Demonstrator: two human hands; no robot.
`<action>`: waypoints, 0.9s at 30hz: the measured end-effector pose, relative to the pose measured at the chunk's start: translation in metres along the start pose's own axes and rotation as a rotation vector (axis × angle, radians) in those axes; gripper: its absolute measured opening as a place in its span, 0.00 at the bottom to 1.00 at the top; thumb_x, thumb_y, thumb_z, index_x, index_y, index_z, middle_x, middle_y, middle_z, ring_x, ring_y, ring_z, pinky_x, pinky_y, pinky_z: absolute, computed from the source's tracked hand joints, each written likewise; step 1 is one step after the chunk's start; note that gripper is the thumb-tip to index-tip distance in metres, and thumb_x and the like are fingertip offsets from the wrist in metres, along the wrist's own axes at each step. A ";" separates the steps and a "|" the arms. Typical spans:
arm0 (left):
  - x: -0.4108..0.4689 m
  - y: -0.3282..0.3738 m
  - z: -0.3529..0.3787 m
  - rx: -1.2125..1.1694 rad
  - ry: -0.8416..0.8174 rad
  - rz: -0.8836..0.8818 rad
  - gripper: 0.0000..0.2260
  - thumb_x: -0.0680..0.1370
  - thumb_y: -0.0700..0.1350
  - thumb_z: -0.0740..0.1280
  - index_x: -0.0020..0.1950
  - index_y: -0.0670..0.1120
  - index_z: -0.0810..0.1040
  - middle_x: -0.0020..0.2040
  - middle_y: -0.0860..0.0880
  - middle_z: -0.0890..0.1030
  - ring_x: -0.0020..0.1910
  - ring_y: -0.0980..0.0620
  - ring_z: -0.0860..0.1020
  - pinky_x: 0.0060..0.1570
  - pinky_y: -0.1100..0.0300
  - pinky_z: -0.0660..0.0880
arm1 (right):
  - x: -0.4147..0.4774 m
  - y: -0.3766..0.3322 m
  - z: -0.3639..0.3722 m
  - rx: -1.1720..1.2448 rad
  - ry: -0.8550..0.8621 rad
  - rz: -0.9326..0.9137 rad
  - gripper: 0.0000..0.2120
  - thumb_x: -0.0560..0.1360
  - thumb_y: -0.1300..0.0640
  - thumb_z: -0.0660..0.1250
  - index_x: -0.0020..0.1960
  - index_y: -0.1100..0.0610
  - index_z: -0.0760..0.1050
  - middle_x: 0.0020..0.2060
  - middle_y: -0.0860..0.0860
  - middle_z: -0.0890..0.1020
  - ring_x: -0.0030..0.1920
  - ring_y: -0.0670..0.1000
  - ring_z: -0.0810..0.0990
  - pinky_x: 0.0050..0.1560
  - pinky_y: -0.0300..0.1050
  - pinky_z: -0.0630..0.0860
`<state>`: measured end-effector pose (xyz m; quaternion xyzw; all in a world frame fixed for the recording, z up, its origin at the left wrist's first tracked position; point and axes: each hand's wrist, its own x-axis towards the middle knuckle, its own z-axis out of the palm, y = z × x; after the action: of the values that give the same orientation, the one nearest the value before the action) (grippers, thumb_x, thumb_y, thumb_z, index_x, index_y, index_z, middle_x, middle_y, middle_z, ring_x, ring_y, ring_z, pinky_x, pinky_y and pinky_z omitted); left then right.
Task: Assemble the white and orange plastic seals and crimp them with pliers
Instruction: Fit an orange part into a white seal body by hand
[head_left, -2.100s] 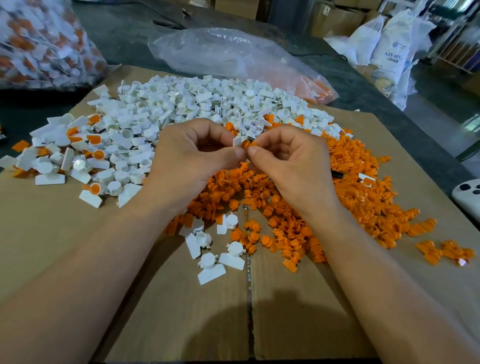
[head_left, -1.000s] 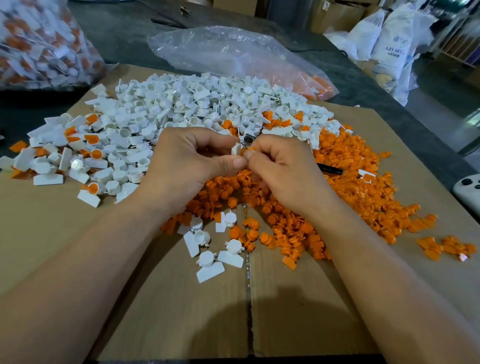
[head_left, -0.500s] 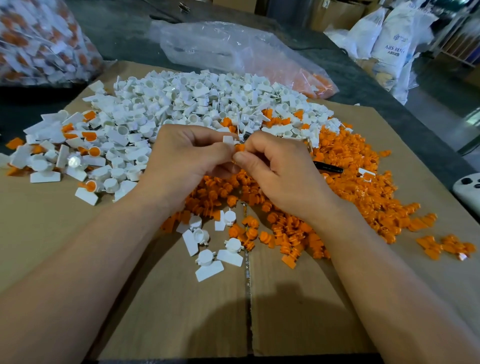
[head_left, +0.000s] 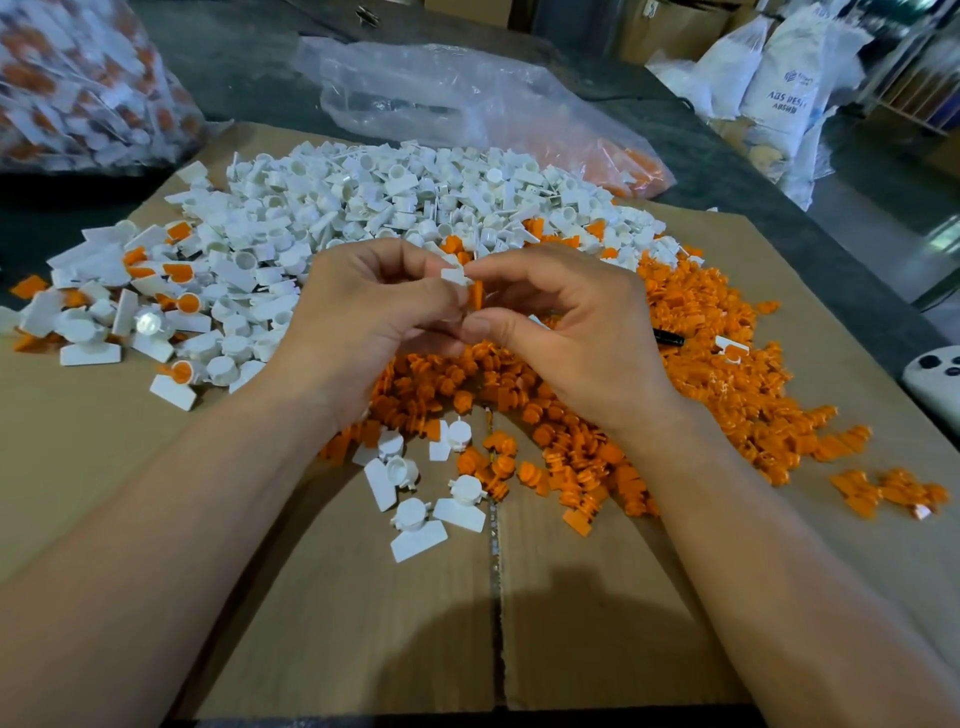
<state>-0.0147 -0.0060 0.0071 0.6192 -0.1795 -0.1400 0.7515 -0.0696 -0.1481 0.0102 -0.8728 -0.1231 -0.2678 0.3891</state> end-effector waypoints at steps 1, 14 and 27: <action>0.000 0.000 0.000 0.001 -0.006 -0.006 0.07 0.70 0.30 0.67 0.35 0.39 0.75 0.26 0.47 0.79 0.26 0.52 0.80 0.26 0.65 0.75 | 0.000 0.000 0.000 0.004 0.006 0.009 0.13 0.68 0.61 0.72 0.52 0.58 0.80 0.42 0.49 0.80 0.42 0.48 0.82 0.45 0.48 0.79; 0.000 0.001 -0.001 0.076 -0.024 -0.038 0.08 0.70 0.31 0.67 0.34 0.41 0.74 0.26 0.46 0.80 0.25 0.51 0.80 0.26 0.65 0.75 | 0.000 0.003 0.000 0.002 0.015 -0.022 0.13 0.67 0.61 0.73 0.51 0.55 0.79 0.38 0.47 0.79 0.40 0.46 0.80 0.43 0.45 0.78; 0.000 0.002 -0.003 0.012 -0.038 -0.072 0.08 0.70 0.33 0.68 0.34 0.42 0.74 0.27 0.47 0.80 0.26 0.51 0.80 0.25 0.65 0.75 | 0.001 0.007 -0.003 0.037 -0.028 0.021 0.19 0.67 0.66 0.72 0.54 0.51 0.75 0.41 0.45 0.79 0.42 0.44 0.80 0.46 0.35 0.77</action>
<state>-0.0132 -0.0034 0.0087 0.6268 -0.1721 -0.1778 0.7388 -0.0671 -0.1546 0.0083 -0.8704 -0.1243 -0.2492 0.4061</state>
